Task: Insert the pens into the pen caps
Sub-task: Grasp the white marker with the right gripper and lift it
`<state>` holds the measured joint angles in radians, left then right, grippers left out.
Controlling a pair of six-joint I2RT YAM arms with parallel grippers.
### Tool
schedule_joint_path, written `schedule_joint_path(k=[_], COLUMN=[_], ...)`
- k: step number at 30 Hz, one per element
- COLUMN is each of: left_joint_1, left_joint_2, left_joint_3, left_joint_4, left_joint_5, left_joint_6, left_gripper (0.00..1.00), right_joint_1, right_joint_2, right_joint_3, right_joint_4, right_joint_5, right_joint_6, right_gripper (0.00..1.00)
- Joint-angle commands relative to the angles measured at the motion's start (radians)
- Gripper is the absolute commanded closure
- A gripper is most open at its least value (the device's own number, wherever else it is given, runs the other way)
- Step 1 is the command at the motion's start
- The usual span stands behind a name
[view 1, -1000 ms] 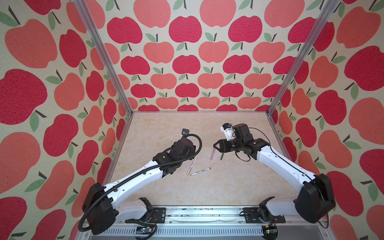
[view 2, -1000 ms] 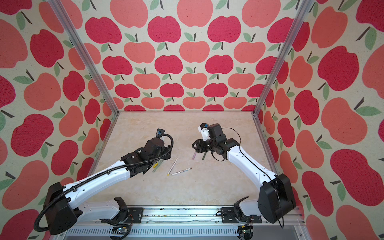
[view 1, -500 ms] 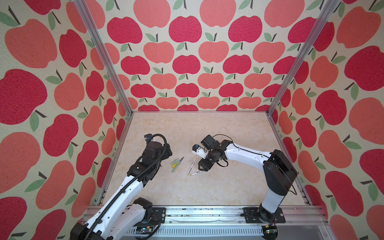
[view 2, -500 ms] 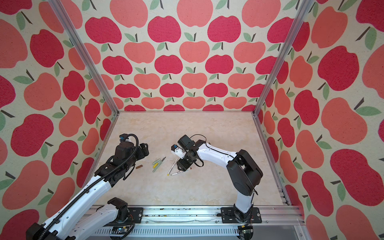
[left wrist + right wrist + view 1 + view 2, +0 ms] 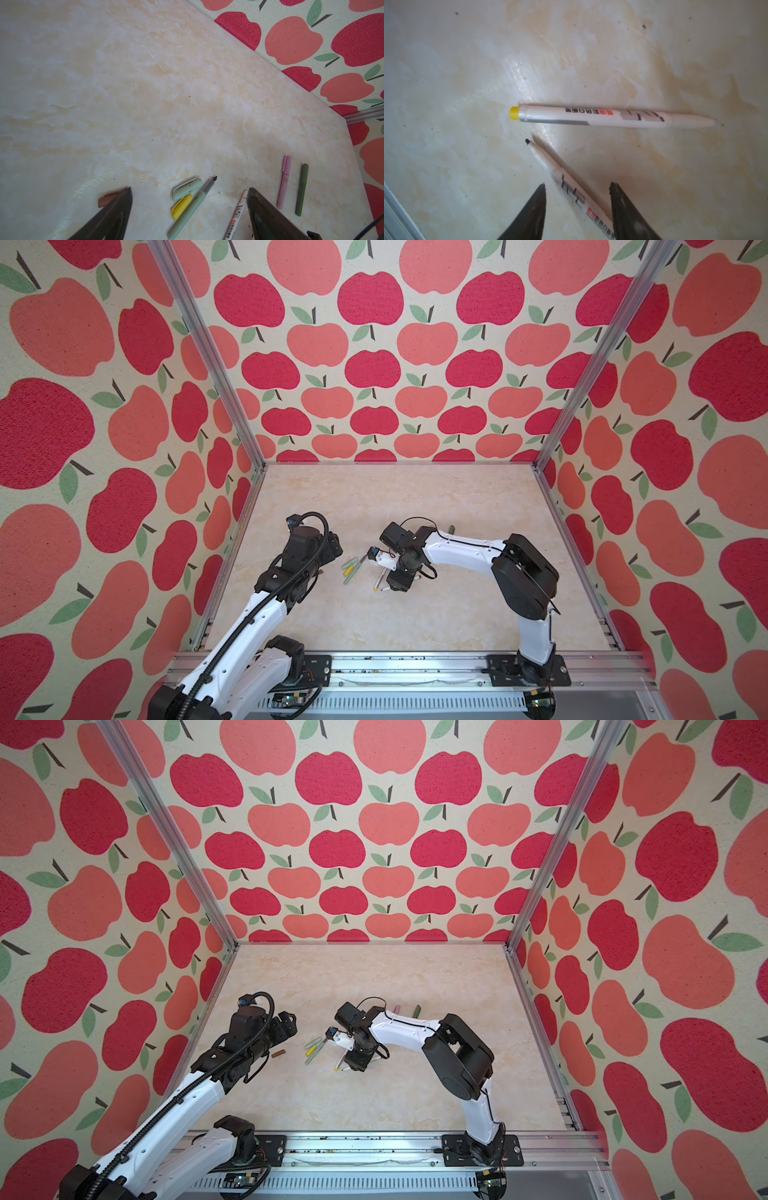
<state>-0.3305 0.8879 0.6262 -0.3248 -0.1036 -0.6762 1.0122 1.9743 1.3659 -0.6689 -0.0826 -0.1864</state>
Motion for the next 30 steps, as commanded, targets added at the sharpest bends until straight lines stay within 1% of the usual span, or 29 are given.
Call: schedule_joint_path(k=[1, 5, 9, 19, 26, 30], left_joint_1=[0.008, 0.016, 0.024, 0.04, 0.05, 0.054], left_joint_2=[-0.001, -0.019, -0.039, -0.065, -0.073, -0.069], left_joint_3=[-0.008, -0.015, -0.022, -0.022, -0.015, -0.006], left_joint_4=[0.015, 0.013, 0.012, 0.004, -0.005, -0.01], left_joint_5=[0.016, 0.015, 0.013, 0.012, 0.014, 0.022], left_joint_6=[-0.013, -0.011, -0.012, -0.004, 0.005, 0.015], left_gripper=[0.11, 0.11, 0.1, 0.09, 0.08, 0.08], right_joint_1=[0.019, 0.032, 0.039, 0.042, 0.043, 0.04], right_joint_2=[0.029, 0.047, 0.059, 0.07, 0.041, 0.006], right_joint_3=[0.033, 0.035, 0.033, 0.024, -0.006, -0.026], right_joint_4=[-0.049, -0.058, -0.067, -0.066, -0.062, -0.042], right_joint_5=[0.053, 0.083, 0.107, 0.101, 0.087, 0.095], right_joint_6=[-0.033, -0.038, -0.039, -0.025, -0.01, 0.015], right_gripper=[0.51, 0.55, 0.64, 0.81, 0.89, 0.91])
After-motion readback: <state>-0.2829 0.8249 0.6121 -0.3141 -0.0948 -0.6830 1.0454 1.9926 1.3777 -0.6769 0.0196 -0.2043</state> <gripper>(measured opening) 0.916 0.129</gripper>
